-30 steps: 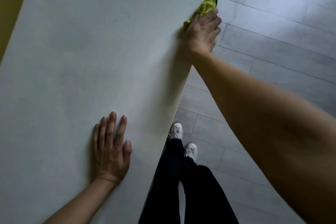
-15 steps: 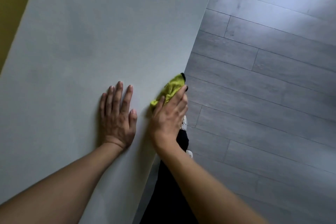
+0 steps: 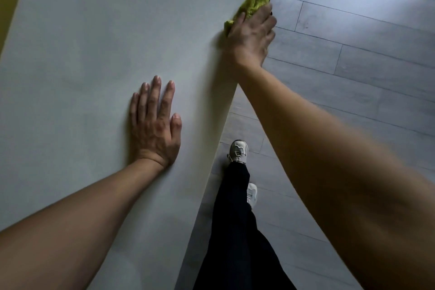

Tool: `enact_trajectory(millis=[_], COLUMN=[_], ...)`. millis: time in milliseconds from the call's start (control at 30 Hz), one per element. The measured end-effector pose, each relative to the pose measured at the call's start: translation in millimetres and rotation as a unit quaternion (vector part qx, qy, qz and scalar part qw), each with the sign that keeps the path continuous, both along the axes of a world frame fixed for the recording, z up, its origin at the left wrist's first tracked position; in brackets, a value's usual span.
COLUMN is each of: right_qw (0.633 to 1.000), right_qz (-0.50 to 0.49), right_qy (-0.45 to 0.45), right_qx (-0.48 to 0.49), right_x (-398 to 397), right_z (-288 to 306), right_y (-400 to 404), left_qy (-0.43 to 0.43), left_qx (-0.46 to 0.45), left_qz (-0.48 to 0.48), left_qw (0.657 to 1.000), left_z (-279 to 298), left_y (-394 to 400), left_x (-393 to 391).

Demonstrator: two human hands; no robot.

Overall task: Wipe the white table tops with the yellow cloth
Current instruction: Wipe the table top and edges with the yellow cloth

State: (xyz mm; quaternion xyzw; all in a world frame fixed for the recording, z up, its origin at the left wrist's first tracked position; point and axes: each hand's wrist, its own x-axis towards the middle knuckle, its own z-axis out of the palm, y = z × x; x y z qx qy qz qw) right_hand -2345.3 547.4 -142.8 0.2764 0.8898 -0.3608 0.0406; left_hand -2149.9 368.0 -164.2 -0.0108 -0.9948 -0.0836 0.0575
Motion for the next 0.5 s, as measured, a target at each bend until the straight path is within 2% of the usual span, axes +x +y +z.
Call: enact_trajectory(millis=[100,233,333,400,500], right_qw=[1.000,0.998,0.998,0.998,0.997], right_qz=[0.013,0.037,0.051,0.053,0.038], right_qy=[-0.013,-0.011,-0.021,-0.027,-0.034], right_qx=[-0.022,-0.057,-0.040,-0.021,-0.054], right_x=[46,168,242,253,223], right_z=[-2,1,7,8,9], right_y=[-11,-40,-57,-60,-56], left_qy=[0.012,0.022,0.028,0.032,0.032], left_qx=[0.001,0.002,0.002,0.005,0.004], left_qz=[0.001,-0.006,-0.008,-0.005,-0.005], left_qw=[1.000,1.000,1.000,0.999,0.999], left_z=[-1,-3,-3,-3,-4], left_y=[-1,-2,-2,-2,-2], left_x=[0,-1,-2,-3,-2])
